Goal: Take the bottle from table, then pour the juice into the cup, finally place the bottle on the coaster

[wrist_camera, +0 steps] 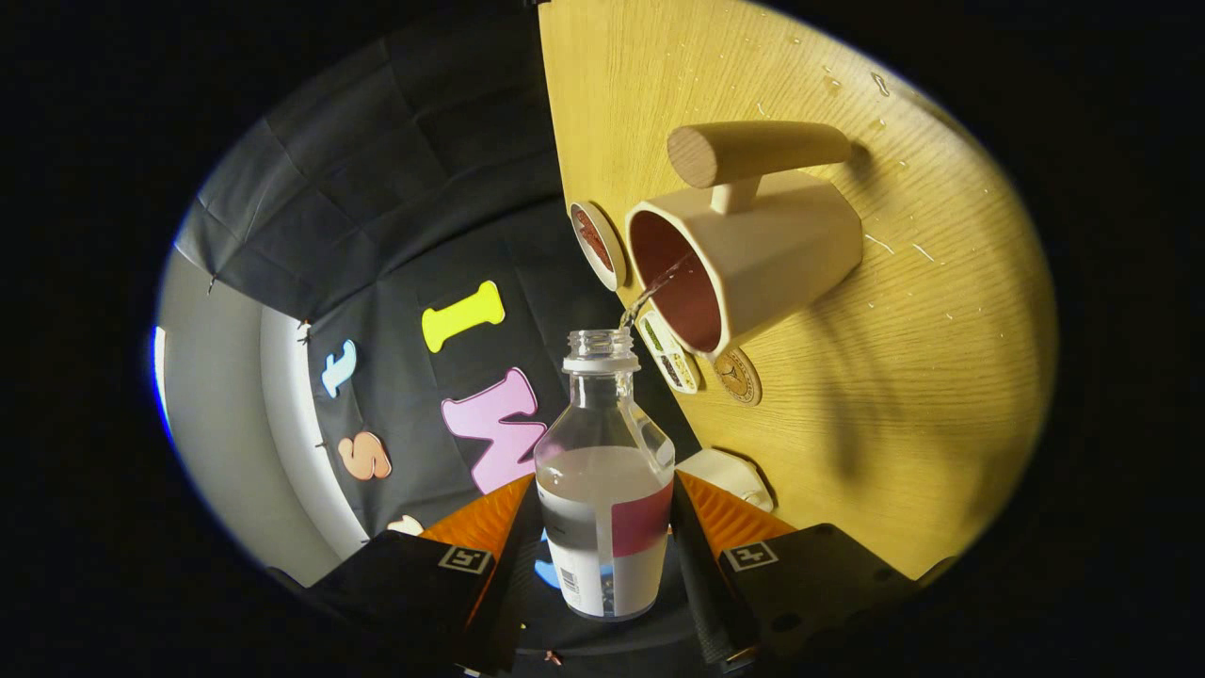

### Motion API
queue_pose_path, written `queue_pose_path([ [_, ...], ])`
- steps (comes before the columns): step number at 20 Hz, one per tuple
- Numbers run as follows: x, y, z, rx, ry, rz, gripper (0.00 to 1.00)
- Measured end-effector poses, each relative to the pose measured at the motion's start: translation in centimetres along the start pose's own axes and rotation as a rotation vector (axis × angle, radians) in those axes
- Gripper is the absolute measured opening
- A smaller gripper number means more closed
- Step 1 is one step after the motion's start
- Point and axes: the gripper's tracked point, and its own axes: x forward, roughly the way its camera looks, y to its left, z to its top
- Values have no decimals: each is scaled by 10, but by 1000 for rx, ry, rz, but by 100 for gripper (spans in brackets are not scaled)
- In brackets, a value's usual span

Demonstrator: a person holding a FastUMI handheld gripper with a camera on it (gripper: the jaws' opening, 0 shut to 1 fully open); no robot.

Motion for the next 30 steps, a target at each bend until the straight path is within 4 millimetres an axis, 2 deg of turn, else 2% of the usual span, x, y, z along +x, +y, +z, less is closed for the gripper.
queue_pose_path([
  [11,0,5,8,112,-41,20,74],
  [19,1,17,9,160,-62,33,74],
  [30,-1,19,1,161,-57,27,74],
])
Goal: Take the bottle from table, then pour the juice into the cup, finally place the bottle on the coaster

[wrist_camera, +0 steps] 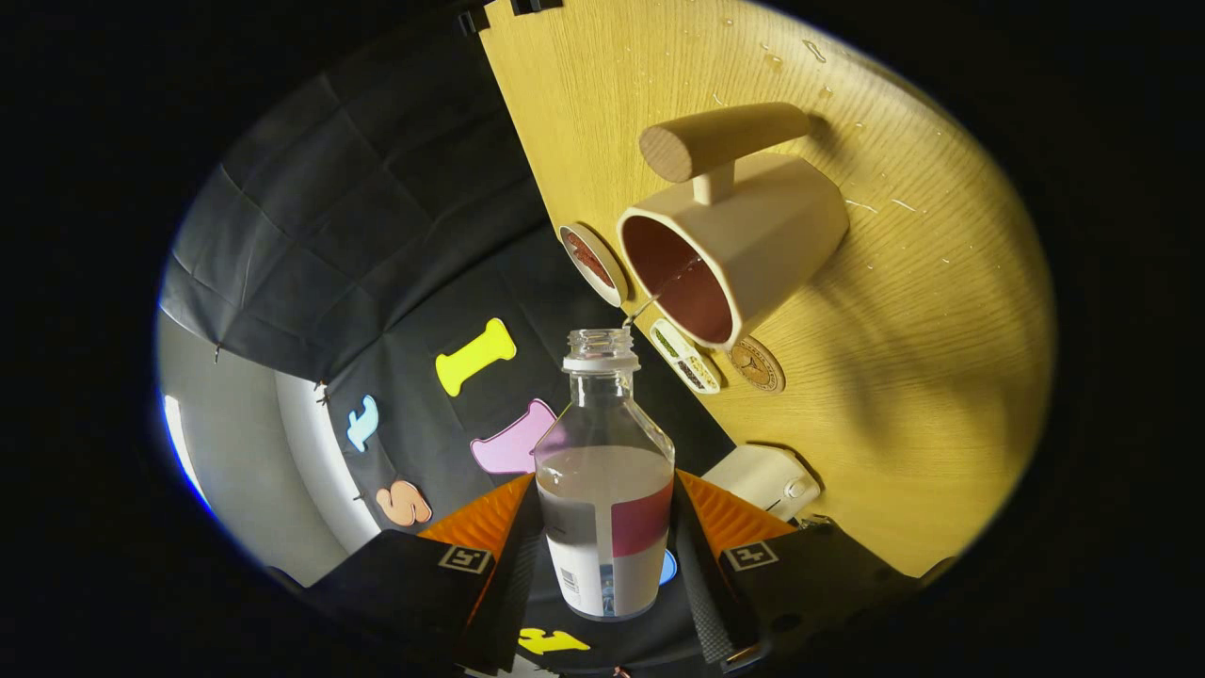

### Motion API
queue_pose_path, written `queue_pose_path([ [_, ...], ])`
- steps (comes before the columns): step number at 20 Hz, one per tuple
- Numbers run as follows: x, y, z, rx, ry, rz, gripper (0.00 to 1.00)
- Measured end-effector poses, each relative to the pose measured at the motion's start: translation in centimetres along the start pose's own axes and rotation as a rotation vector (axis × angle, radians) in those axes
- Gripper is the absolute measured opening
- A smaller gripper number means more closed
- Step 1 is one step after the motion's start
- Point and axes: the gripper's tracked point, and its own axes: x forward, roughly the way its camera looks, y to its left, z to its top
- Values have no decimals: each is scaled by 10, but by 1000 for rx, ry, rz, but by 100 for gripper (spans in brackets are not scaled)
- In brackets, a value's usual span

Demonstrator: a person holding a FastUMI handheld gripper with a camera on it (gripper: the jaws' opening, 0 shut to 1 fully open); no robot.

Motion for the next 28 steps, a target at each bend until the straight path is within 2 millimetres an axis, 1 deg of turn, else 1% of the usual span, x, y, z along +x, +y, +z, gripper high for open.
queue_pose_path([
  [10,3,-3,1,-10,-14,-10,74],
  [12,1,0,2,-11,-15,-6,74],
  [17,2,-3,-1,-17,-17,-12,74],
  [23,2,-3,1,-33,-27,-13,74],
  [25,3,-6,-1,-77,-19,-26,74],
  [28,4,-4,-7,-190,-1,-25,74],
])
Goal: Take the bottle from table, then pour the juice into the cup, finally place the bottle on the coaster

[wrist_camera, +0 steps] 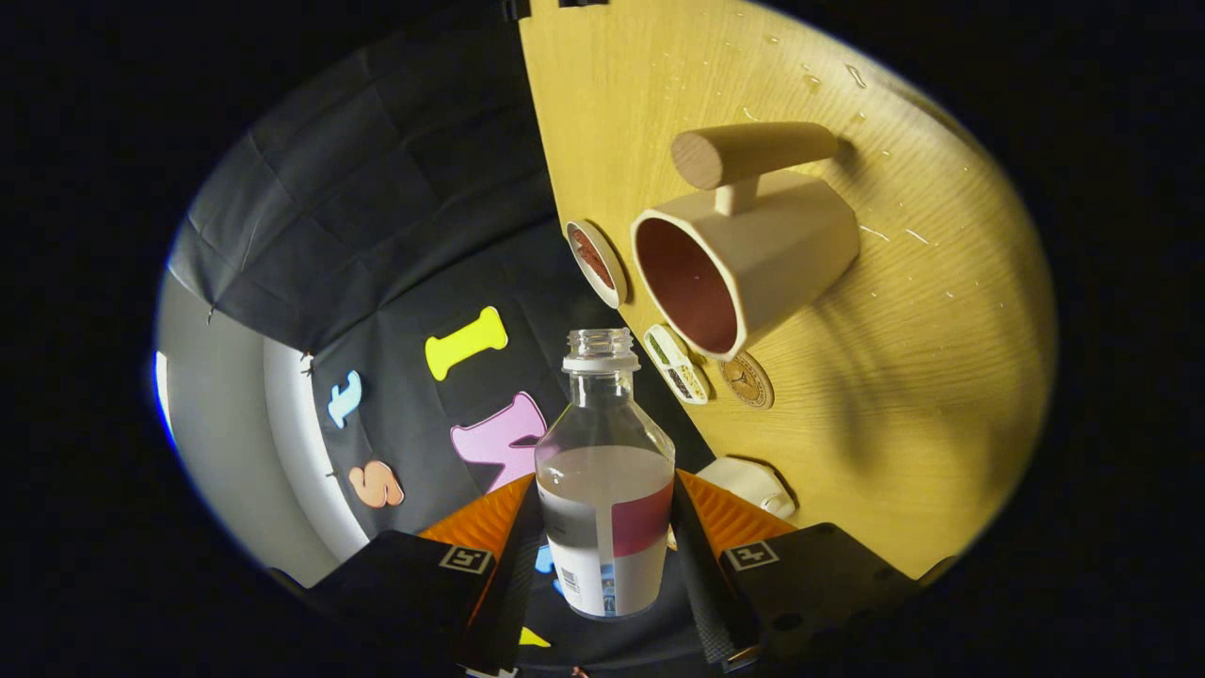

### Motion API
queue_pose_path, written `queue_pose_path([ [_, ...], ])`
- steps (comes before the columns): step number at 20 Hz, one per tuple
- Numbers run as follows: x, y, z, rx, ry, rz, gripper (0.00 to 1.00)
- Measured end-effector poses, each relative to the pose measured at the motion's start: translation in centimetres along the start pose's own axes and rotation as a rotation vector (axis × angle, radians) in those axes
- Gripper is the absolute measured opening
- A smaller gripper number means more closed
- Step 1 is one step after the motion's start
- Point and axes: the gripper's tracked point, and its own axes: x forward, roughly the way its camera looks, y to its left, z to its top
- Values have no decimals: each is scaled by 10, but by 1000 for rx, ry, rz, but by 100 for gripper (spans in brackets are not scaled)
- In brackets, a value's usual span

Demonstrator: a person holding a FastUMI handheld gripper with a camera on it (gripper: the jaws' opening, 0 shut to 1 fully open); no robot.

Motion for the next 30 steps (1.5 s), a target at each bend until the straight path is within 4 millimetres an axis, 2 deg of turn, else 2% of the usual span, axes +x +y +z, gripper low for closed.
queue_pose_path([
  [5,-4,-5,-6,-301,30,-10,74],
  [10,-7,-2,-9,-631,8,-18,74],
  [18,-18,19,-27,-1210,-23,-14,74],
  [21,-21,34,-30,-1471,-81,-31,74],
  [23,-24,50,-38,-1631,-113,-7,74],
  [26,-20,81,-59,-1839,-181,64,74],
  [28,-12,98,-80,-1949,-235,110,74],
  [30,-5,106,-97,-2011,-253,156,74],
])
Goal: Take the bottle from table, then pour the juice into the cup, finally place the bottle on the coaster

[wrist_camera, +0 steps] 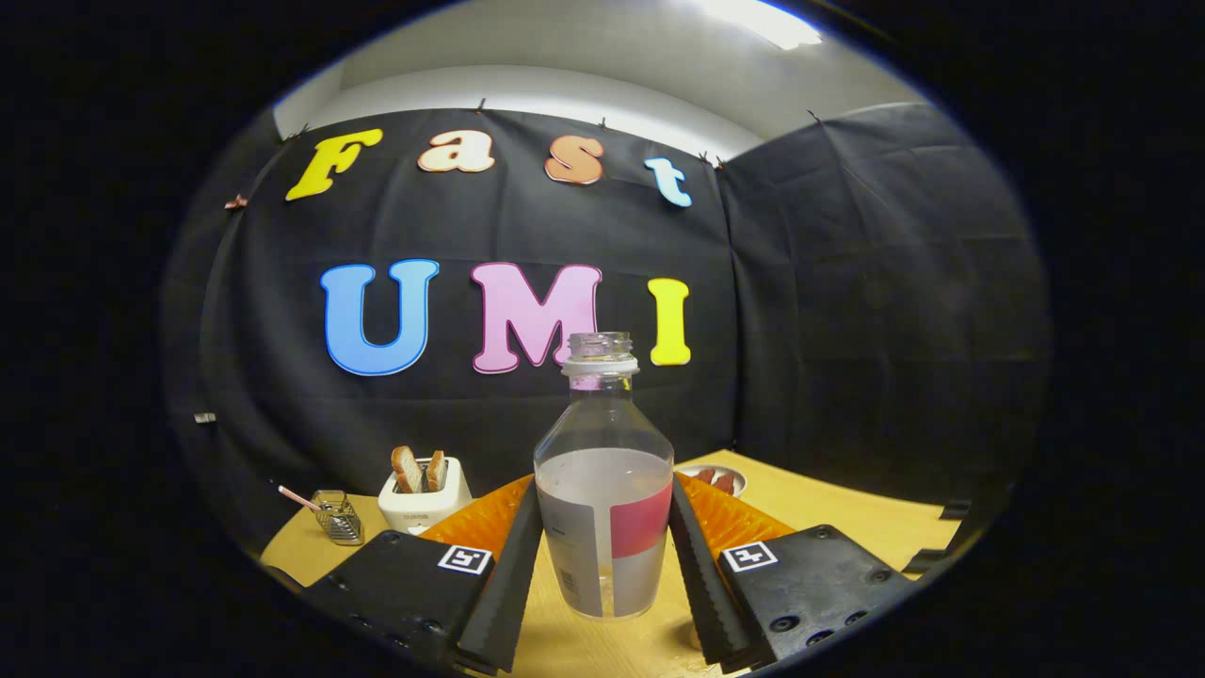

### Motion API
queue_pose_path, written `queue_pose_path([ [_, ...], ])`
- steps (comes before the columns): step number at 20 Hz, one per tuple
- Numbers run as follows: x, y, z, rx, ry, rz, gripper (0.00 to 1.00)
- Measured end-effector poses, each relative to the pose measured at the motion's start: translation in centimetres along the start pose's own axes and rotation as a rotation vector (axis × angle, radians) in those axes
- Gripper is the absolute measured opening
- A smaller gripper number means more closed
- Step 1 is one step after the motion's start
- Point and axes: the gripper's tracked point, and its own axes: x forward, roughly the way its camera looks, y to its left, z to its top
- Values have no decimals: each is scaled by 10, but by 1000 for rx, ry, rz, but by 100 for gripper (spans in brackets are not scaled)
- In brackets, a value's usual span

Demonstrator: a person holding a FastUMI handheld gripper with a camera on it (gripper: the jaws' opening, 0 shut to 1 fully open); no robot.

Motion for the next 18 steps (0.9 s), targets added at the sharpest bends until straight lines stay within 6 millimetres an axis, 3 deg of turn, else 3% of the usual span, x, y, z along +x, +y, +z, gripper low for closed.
queue_pose_path([
  [4,20,22,1,-35,-32,23,74],
  [10,48,30,-32,-24,-21,-33,74],
  [11,57,33,-53,-30,-16,-55,74],
  [18,88,55,-107,-21,32,-69,75],
])
